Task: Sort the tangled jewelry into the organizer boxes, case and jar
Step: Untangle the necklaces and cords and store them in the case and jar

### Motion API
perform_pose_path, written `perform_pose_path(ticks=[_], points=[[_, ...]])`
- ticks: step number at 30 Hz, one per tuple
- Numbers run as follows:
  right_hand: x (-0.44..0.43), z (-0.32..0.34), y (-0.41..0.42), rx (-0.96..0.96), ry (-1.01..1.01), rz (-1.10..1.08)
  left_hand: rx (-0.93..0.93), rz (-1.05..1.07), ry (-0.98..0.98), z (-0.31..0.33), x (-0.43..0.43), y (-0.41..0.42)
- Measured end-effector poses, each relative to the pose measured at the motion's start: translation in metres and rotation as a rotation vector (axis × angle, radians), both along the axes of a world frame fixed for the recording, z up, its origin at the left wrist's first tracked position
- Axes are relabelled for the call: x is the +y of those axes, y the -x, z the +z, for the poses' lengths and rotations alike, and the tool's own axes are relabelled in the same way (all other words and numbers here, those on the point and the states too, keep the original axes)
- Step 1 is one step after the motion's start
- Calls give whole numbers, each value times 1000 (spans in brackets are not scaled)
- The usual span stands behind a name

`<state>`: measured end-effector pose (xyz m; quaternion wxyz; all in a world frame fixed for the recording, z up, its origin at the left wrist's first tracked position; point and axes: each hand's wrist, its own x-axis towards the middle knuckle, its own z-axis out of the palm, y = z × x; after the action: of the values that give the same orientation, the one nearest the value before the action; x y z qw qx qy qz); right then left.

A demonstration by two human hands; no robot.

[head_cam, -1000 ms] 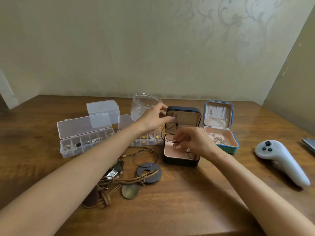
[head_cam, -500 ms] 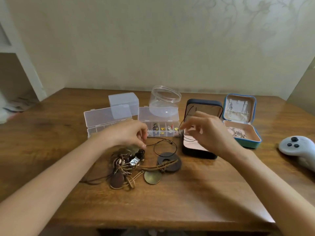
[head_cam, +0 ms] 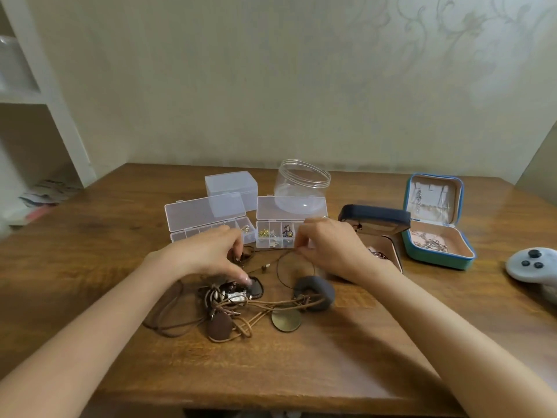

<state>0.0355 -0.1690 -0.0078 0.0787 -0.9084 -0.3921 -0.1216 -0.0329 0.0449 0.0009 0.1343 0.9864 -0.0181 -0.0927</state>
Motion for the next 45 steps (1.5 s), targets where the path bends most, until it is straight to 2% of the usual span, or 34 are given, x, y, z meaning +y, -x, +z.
perform_pose_path(ticks=[4, 6, 11, 13, 19, 26, 29, 34, 38, 41, 45], points=[[-5, 19, -1, 448, -513, 43, -138, 28, -15, 2, 1, -4], [-6, 27, -2, 640, -658, 110, -165, -25, 44, 5, -4, -7], [-7, 34, -7, 900, -903, 252, -120, -181, 595, 8, -32, -14], [-8, 35, -10, 997, -1037, 323, -156, -176, 717, 6, -39, -17], [-19, 42, -22, 1209, -1377, 527, -124, -221, 621, -3, -33, -28], [-22, 46, -27, 1224, -1491, 447, 22, -166, 575, -15, -29, -27], [-25, 46, -31, 1194, -1524, 347, -63, -143, 572, -20, -24, -25], [-28, 36, -37, 1149, -1484, 202, -110, -67, 928, -11, -13, -16], [-30, 33, -40, 1089, -1700, 171, -65, -57, 1090, -9, -6, -10], [-31, 31, -44, 1043, -1764, 181, -76, 8, 1043, -14, -2, -10], [-27, 27, -44, 1062, -1663, 249, -141, 22, 919, -21, -4, -11]])
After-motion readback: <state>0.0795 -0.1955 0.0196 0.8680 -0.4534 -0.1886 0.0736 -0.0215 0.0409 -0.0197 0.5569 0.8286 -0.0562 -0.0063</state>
